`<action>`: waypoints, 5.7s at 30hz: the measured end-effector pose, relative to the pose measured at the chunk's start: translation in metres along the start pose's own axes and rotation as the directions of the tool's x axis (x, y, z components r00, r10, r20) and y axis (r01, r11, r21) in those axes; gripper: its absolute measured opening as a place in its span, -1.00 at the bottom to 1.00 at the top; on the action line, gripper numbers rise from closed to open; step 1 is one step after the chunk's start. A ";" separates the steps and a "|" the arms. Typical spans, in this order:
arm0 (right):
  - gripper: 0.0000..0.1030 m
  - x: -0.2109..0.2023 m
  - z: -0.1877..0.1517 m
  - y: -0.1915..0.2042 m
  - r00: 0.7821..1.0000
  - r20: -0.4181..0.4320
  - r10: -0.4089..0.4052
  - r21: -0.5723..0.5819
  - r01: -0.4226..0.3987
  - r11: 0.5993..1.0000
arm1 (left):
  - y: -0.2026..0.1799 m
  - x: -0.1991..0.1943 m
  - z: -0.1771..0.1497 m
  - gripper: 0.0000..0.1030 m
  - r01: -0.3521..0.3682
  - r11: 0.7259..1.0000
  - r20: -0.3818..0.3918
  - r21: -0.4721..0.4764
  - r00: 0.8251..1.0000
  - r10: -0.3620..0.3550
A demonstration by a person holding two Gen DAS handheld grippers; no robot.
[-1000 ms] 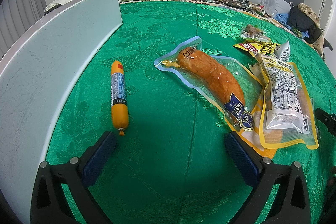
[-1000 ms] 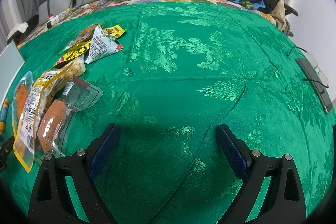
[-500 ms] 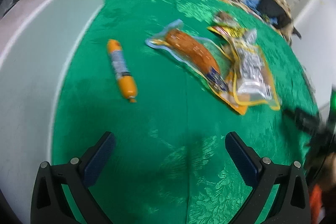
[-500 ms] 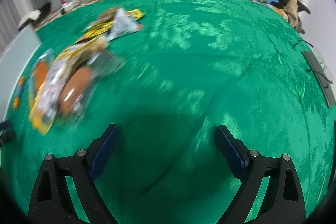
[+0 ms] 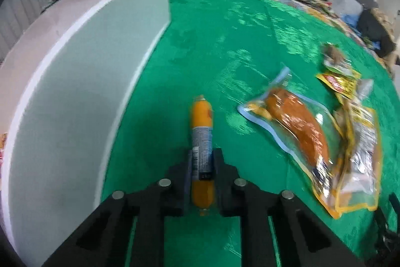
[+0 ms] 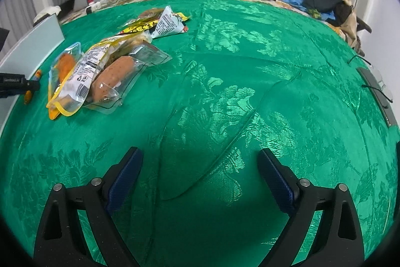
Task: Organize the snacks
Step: 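Grasp the small orange sausage stick with the left tool, then carry the orange stick to the white box while the right tool carries a brown-sausage bag, then open both tools and withdraw them from the white box, then grasp the yellow-bordered peanut bag with the right tool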
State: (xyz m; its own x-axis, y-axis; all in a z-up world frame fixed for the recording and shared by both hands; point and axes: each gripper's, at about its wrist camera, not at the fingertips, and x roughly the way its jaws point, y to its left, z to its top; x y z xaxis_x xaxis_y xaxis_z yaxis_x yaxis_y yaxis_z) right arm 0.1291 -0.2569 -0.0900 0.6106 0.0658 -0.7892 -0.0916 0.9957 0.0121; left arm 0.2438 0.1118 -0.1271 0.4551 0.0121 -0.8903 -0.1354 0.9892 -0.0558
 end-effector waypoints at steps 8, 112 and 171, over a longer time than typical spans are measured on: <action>0.87 0.000 0.000 0.000 1.000 0.001 0.001 0.000 -0.001 1.000 | 0.003 -0.039 -0.075 -0.71 0.094 0.994 0.011 0.061 0.995 -0.095; 0.62 -0.017 -0.030 -0.007 0.999 0.031 -0.039 0.042 0.038 0.998 | -0.044 -0.036 -0.107 1.00 0.041 0.982 0.136 0.185 0.988 -0.066; 0.73 -0.015 -0.026 -0.012 0.999 -0.017 -0.031 0.039 0.032 0.999 | -0.038 -0.032 -0.096 1.00 0.061 0.972 0.131 0.226 0.987 -0.092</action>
State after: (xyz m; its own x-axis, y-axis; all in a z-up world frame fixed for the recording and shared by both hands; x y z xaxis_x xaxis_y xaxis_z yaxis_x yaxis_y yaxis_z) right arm 0.1007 -0.2716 -0.0942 0.5996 0.0333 -0.7996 -0.0415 0.9991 0.0105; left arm 0.1494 0.0595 -0.1399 0.5767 -0.0599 -0.8147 0.0952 0.9954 -0.0058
